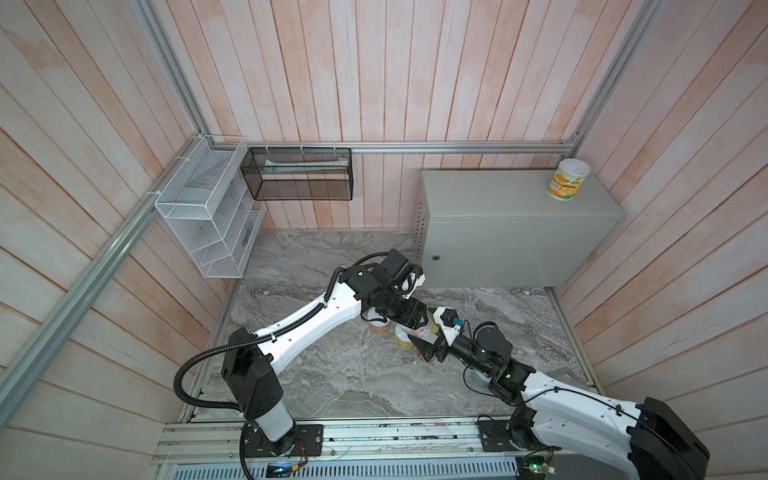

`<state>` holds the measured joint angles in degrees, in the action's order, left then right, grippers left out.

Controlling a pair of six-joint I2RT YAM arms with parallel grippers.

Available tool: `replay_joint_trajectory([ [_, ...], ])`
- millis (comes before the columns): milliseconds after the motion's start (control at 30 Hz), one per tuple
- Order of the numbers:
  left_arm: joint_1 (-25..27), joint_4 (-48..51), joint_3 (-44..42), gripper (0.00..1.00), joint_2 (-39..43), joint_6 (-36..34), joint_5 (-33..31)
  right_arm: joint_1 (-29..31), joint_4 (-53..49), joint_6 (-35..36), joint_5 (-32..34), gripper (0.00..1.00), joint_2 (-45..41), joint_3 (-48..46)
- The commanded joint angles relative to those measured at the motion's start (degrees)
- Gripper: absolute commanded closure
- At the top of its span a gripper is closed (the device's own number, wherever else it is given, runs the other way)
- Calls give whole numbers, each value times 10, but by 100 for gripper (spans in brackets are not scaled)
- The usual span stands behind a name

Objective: Place and organize the canned foods onto the counter
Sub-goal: 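Carry the pink can toward the right gripper while the right gripper reaches to it, then close the right gripper on the pink can while the left gripper opens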

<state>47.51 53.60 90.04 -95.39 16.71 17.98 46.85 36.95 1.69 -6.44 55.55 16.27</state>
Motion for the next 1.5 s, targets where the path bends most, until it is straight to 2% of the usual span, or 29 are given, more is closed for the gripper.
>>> replay_joint_trajectory([
  [0,3,-40,-8,52,9,-2,42,4,7,22,22,4,2,17],
  [300,4,-57,-23,53,11,3,57,4,30,13,10,7,26,21],
  [500,3,-64,-27,53,10,3,63,4,63,-5,12,22,39,18],
  [733,3,-76,-39,52,2,15,73,4,110,-53,16,29,23,5],
  [800,3,-77,-40,44,0,17,67,4,107,-52,22,30,21,6],
  [900,0,-80,-41,23,2,19,56,4,102,-51,32,31,19,5],
  [933,-4,-80,-43,6,2,23,54,4,102,-51,34,31,17,4],
  [967,-8,-79,-44,0,2,26,55,4,103,-53,38,32,16,3],
  [1467,-44,-129,-87,0,44,67,57,4,87,-74,81,33,-17,-12],
])
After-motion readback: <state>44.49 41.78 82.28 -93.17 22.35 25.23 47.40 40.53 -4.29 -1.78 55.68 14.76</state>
